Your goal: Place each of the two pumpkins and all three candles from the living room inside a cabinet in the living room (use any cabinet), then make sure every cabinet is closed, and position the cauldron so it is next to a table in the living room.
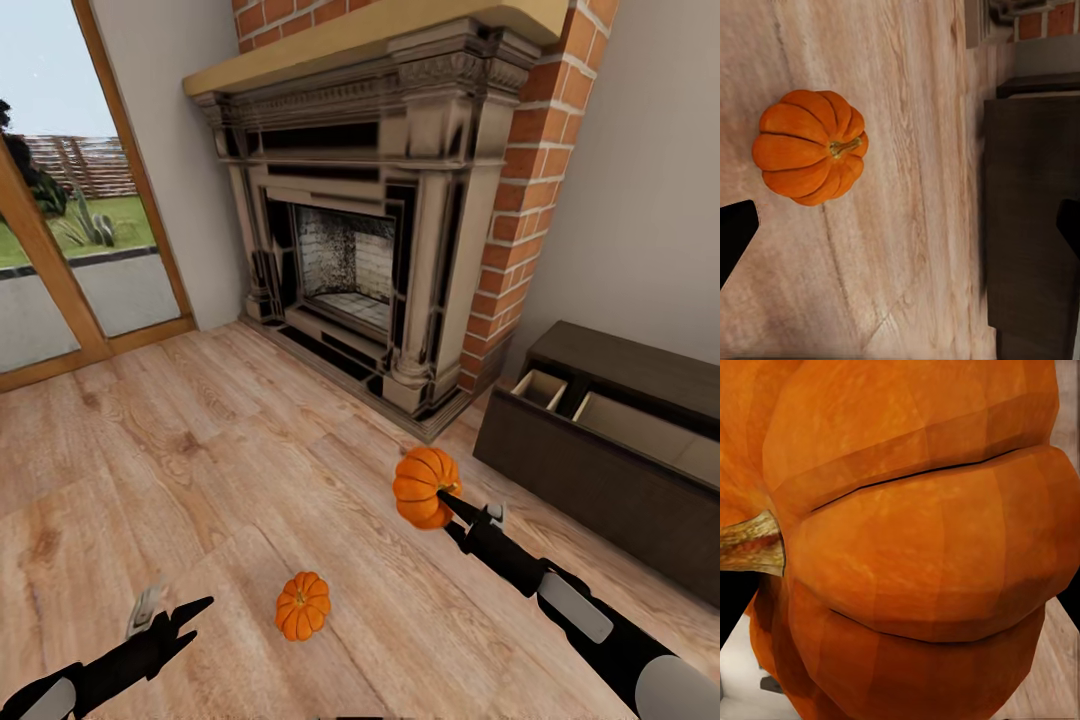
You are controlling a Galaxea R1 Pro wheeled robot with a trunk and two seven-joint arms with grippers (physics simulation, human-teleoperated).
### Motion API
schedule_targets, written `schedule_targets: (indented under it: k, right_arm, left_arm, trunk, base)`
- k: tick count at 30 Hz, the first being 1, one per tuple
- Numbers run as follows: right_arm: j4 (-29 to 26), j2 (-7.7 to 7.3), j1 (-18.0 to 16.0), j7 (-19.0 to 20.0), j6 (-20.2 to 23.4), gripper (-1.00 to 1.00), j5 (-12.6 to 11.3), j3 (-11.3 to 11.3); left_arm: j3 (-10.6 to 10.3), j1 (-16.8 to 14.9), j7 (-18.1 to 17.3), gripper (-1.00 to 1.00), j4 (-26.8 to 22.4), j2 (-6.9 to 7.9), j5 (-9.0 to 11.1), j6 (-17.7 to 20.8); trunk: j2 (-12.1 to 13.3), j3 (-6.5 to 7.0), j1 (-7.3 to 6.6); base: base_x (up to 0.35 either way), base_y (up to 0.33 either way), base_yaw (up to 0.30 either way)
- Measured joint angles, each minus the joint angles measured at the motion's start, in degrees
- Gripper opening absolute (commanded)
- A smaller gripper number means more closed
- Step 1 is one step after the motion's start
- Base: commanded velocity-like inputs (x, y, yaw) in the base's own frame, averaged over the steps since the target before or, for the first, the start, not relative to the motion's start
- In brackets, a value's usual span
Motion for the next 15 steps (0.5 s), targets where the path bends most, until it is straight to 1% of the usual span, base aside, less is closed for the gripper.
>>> schedule_targets:
  k: [6,15]
  right_arm:
    - [0.0,0.0,0.0,-0.1,-1.0,-1.0,0.0,0.0]
    - [0.0,0.0,0.0,-0.1,-1.1,-1.0,0.0,0.0]
  left_arm:
    - [-0.1,0.0,0.0,1.0,0.1,-0.08,0.0,-2.3]
    - [-0.1,0.0,0.0,1.0,0.1,-0.14,0.0,-2.7]
  trunk:
    - [-0.1,-1.33,0.15]
    - [-0.2,-3.33,0.39]
  base:
    - [0.0,0.0,0.0]
    - [0.0,0.0,0.0]
